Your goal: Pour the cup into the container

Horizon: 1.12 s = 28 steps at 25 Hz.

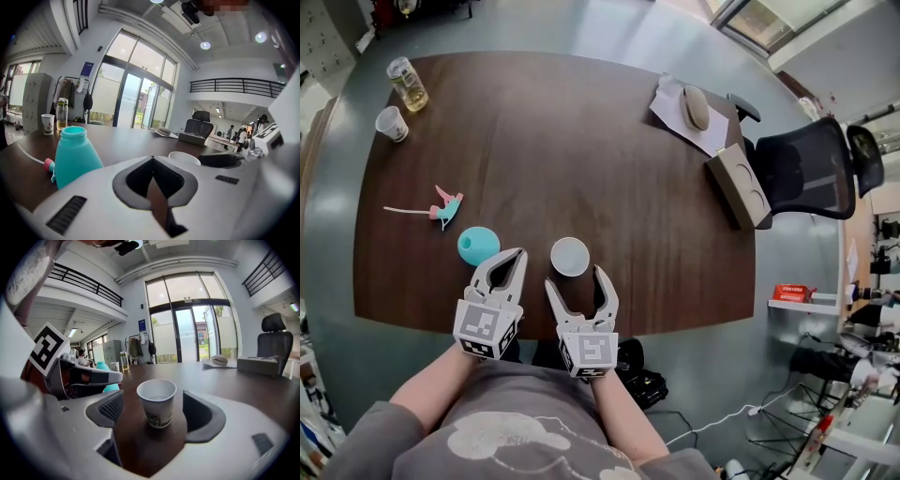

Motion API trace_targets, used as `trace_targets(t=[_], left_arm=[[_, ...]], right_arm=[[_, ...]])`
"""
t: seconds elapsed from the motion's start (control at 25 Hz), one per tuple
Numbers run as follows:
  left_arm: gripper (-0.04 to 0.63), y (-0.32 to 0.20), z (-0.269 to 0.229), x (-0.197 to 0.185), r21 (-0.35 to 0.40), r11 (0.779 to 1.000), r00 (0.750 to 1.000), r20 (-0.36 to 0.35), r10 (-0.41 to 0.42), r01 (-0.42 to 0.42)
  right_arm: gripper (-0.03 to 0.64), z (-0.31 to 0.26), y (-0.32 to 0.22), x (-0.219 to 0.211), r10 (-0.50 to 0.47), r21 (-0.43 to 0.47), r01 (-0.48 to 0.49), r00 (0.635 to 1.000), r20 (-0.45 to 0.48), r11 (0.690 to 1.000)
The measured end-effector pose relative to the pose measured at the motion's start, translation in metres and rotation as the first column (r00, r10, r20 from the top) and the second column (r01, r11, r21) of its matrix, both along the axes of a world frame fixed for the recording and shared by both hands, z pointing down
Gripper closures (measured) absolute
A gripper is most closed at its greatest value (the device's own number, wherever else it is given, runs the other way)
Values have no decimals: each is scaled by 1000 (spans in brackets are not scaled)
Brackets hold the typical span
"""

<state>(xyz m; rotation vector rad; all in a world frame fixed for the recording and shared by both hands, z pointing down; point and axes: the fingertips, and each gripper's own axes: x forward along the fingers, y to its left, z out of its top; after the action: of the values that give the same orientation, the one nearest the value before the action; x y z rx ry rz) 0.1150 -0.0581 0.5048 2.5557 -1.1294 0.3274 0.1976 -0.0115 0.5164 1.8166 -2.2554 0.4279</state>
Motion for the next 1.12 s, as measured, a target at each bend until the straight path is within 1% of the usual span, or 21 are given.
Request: trace_targets(t=[0.12,0.24,0.52,0.8,1.12], left_arm=[[588,-2,5,5,-12,1000,1000,13,-3,3],[588,-6,10,7,-18,1000,1000,23,-10,10],[588,-14,13,6,-23,999,999,30,-41,41],[588,-14,18,7,-36,998,998,36,-47,48],[588,-18,19,11,-42,998,998,41,-53,55]], right_arm=[[250,15,-4,0,-18,-60,19,1000,11,998],[250,23,-10,0,-22,-84,24,1000,17,996],[250,32,-25,2,-36,-97,37,999,10,995],[250,39,-36,-4,-94,-97,90,995,-44,991],[250,41,-46,-5,-103,-91,99,994,-44,991]])
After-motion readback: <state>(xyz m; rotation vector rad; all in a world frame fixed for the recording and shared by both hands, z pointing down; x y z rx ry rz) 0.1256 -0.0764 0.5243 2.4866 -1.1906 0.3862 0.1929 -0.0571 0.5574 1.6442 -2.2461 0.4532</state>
